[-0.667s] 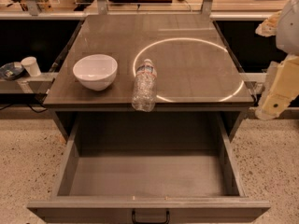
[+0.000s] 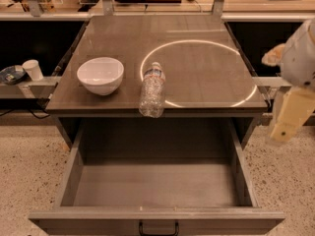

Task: Close top drawer

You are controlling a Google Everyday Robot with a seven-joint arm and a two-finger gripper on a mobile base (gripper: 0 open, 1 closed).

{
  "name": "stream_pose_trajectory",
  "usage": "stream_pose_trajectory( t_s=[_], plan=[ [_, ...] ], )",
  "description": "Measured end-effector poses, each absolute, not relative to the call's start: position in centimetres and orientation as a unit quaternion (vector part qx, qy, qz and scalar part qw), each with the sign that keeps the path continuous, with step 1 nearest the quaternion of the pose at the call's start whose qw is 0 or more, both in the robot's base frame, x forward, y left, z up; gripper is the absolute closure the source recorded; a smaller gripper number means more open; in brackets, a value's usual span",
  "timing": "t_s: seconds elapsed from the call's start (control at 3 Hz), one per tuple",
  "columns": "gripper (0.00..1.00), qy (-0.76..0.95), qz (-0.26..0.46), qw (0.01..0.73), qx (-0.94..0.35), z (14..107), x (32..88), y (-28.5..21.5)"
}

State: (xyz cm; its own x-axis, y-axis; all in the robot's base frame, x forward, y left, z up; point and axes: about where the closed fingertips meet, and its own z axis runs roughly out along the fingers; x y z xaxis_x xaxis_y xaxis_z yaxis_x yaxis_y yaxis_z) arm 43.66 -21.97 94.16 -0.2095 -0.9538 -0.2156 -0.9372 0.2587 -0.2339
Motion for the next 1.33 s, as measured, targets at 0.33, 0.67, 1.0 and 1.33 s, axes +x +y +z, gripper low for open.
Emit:
stream_pose_trajectory(
  t_s=[0.33, 0.67, 1.0, 1.33],
  plan=[
    [0.0, 0.777, -0.002, 0.123, -0.617, 89.0, 42.6, -22.2],
    [0.19, 0.773, 0.006, 0.087, -0.629, 85.3, 41.3, -21.5],
    [0.41, 0.773, 0.012, 0.068, -0.63, 83.0, 40.2, -21.1],
    [0.66, 0.769, 0.024, 0.062, -0.636, 81.1, 38.6, -20.1]
  ],
)
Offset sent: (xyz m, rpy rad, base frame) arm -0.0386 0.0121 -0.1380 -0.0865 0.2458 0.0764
